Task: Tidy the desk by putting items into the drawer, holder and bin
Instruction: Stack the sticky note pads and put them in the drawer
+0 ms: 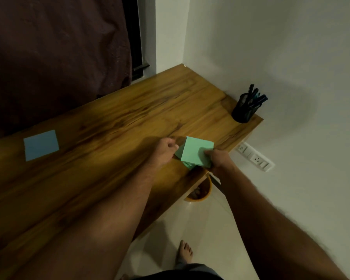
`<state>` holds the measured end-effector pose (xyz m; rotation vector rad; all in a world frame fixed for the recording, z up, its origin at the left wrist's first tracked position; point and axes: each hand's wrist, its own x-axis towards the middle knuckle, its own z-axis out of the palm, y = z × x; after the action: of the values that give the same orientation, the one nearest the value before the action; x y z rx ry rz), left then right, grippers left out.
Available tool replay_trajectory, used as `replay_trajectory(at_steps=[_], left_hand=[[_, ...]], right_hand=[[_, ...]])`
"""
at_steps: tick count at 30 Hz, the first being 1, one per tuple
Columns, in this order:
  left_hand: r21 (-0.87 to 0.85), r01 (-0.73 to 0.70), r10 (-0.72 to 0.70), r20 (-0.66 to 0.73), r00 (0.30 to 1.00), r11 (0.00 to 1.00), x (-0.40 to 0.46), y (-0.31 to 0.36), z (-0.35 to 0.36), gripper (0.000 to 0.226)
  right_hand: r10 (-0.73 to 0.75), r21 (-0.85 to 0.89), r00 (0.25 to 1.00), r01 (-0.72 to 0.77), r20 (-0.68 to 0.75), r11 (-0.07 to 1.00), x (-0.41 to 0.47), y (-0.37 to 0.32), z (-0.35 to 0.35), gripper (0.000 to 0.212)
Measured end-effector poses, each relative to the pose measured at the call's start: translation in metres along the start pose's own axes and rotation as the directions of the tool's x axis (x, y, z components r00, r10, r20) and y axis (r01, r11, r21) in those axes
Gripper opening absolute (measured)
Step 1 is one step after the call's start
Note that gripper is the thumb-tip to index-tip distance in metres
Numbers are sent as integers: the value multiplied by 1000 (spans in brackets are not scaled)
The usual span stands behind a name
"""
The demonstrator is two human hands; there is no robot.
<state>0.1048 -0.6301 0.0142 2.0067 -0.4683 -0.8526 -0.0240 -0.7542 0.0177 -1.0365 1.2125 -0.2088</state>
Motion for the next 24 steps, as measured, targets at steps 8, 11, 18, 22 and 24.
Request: replay_trajectory(at_steps=[8,11,18,22,24], left_hand=[[351,-22,65,-112,992,936,43,19,41,34],[498,-5,67,-106,992,867,49,23,50,38],[575,48,11,-99,995,817,55,19,63,55],[331,104,-101,-28,995,938,59,10,60,48],[126,114,-117,21,993,986,58,8,56,36]], right_hand=[[125,177,990,-135,67,975,29,14,-11,27],[125,162,990,-133,58,978,33,15,-13,24],[-22,-252,995,-3,-98,968,36,13,-14,31],[-87,-362,989,39,-119,932,33,7,-17,30],[-83,-326,992,47,-98,944,31,6,-17,33]])
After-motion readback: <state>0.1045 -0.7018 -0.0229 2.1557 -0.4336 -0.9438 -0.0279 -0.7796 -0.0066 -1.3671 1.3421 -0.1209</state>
